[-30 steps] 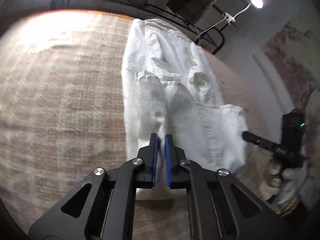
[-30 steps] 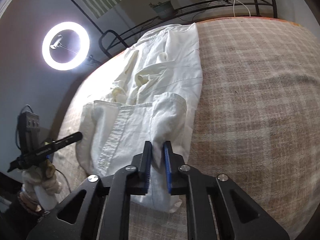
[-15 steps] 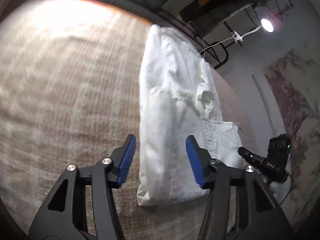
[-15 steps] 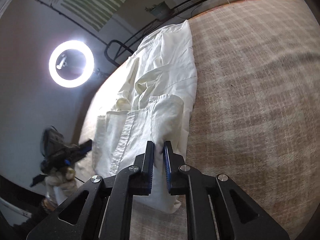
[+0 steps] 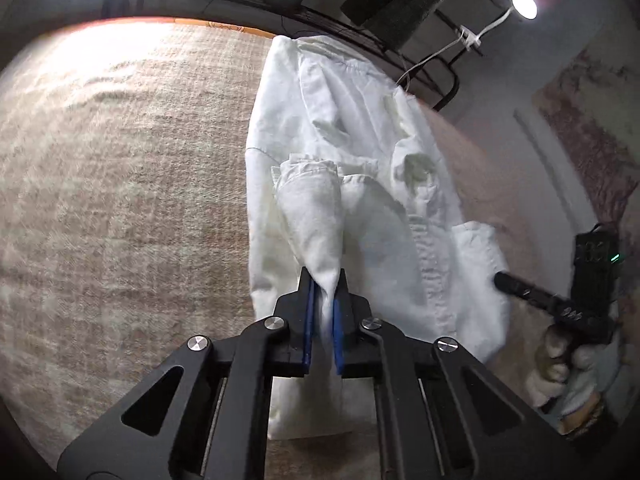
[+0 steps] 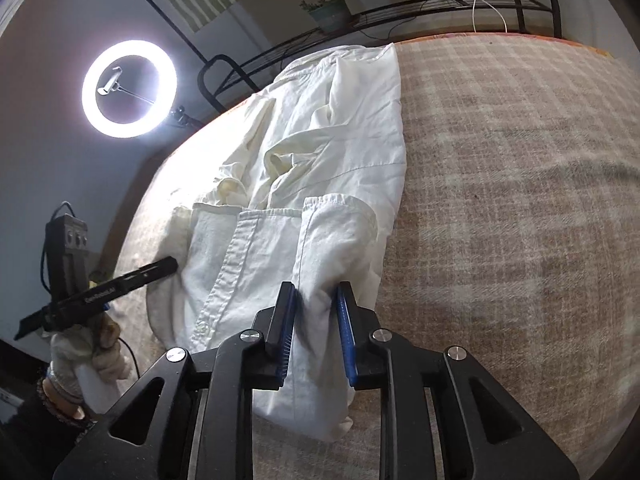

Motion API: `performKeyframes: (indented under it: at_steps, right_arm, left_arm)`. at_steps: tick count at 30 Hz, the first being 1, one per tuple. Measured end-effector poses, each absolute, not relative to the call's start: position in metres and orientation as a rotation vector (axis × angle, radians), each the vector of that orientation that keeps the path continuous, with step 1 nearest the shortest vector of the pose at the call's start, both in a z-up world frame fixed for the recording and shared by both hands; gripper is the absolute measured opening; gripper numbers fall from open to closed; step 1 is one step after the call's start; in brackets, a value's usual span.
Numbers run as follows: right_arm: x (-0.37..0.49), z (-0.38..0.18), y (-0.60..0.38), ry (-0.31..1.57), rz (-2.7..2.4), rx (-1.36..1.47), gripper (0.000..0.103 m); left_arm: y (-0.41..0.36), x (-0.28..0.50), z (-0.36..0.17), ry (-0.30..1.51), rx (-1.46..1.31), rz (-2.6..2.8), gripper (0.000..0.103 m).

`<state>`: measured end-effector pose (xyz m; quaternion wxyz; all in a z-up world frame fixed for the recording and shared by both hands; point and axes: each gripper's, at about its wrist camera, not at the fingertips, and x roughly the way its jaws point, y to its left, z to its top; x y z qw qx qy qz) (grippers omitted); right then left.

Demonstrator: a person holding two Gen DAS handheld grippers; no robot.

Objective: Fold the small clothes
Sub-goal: 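Pinch the folded hem edge with the left tool and tuck it, then open the left tool and withdraw both tools from the folded shirt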

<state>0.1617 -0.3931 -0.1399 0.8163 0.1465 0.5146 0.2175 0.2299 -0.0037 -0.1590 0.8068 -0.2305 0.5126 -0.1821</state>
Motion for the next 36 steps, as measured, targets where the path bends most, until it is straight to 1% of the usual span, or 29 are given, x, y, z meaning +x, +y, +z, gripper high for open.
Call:
performKeyframes:
  at_steps: [3, 4, 6, 9, 10, 12, 14, 16, 17, 18, 19, 20, 23, 26, 31, 36]
  right_arm:
    - [0.162, -0.142, -0.408, 1.073, 0.521, 0.434, 0.012]
    - [0.163, -0.144, -0.416, 1.060, 0.535, 0.497, 0.011]
    - [0.166, -0.150, -0.427, 1.045, 0.543, 0.574, 0.010]
    - [0.170, -0.160, -0.430, 1.051, 0.539, 0.596, 0.010]
    - [0.171, -0.163, -0.429, 1.060, 0.533, 0.585, 0.010]
    - [0.174, -0.166, -0.425, 1.072, 0.522, 0.553, 0.010]
    - [0.177, -0.168, -0.420, 1.093, 0.492, 0.493, 0.010]
    - [0.178, -0.168, -0.416, 1.115, 0.457, 0.429, 0.011]
    - [0.178, -0.166, -0.414, 1.117, 0.444, 0.404, 0.013]
    - [0.177, -0.162, -0.413, 1.113, 0.414, 0.362, 0.016]
    - [0.177, -0.160, -0.414, 1.108, 0.394, 0.333, 0.017]
    - [0.176, -0.156, -0.413, 1.095, 0.369, 0.298, 0.017]
    - [0.169, -0.139, -0.411, 1.044, 0.332, 0.242, 0.017]
    - [0.164, -0.126, -0.399, 1.001, 0.377, 0.195, 0.017]
    - [0.167, -0.118, -0.375, 0.993, 0.431, 0.148, 0.017]
    - [0.185, -0.104, -0.369, 0.967, 0.457, 0.151, 0.017]
  left_arm:
    - [0.021, 0.232, -0.161, 1.043, -0.821, -0.559, 0.005]
    - [0.028, 0.234, -0.167, 1.035, -0.893, -0.610, 0.005]
    - [0.035, 0.241, -0.182, 1.075, -0.944, -0.617, 0.005]
    - [0.042, 0.247, -0.203, 1.133, -0.921, -0.537, 0.005]
    - [0.042, 0.248, -0.209, 1.147, -0.916, -0.531, 0.007]
    - [0.038, 0.250, -0.209, 1.157, -0.861, -0.513, 0.010]
    - [0.033, 0.248, -0.201, 1.156, -0.790, -0.505, 0.011]
    - [0.026, 0.247, -0.189, 1.153, -0.671, -0.479, 0.023]
    - [0.025, 0.244, -0.183, 1.149, -0.628, -0.466, 0.024]
    - [0.024, 0.242, -0.177, 1.139, -0.578, -0.439, 0.029]
    - [0.023, 0.241, -0.173, 1.132, -0.545, -0.415, 0.039]
    - [0.023, 0.239, -0.167, 1.120, -0.500, -0.369, 0.041]
    - [0.029, 0.234, -0.147, 1.051, -0.431, -0.318, 0.042]
    - [0.018, 0.228, -0.125, 0.978, -0.325, -0.320, 0.042]
    - [0.004, 0.235, -0.111, 0.968, -0.309, -0.345, 0.042]
    - [0.000, 0.274, -0.108, 0.971, -0.321, -0.356, 0.042]
